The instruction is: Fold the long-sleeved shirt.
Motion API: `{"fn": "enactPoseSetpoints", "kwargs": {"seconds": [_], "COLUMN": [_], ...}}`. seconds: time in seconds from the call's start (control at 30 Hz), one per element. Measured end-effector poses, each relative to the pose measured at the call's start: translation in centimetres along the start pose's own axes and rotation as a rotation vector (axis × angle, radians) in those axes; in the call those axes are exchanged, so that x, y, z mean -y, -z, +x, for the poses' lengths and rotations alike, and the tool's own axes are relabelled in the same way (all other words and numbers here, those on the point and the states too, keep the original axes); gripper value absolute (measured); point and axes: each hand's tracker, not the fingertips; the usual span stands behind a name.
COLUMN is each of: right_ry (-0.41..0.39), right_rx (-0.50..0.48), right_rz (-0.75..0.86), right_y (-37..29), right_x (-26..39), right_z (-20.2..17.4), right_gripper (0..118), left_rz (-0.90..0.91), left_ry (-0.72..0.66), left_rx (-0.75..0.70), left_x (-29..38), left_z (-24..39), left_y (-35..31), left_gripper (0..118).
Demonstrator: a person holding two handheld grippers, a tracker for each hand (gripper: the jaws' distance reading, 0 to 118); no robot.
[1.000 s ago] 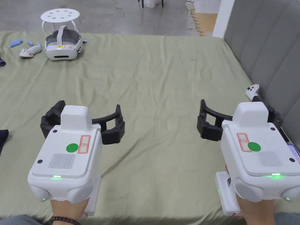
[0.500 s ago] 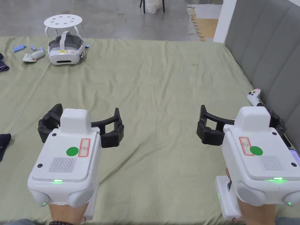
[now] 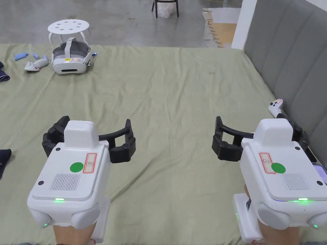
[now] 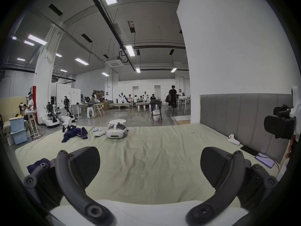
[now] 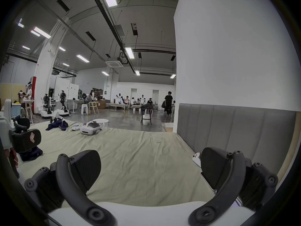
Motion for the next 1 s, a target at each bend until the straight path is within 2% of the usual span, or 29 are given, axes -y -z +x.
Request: {"fn": "enactPoseSetpoints", "kwargs": {"seconds": [0.13,1.0], "right_ry": [-0.001,0.002], "right_rx": [0.011,0.029], "right_rz": [-0.007,-0.015], "right_y": [0.18,-0.13], "right_x": [0.30,0.66], "right_z": [0.17,0.37], "right_gripper": [118,118], "left_rz": [-0.006,-0.013], "left_ry": [0.034,0.016], "left_rx": [0.000,-0.012], "left_x": [0.11,0.59], "left_z": [0.13,-0.01], "left_y": [0.08,-0.11], "left_gripper": [111,111]}}
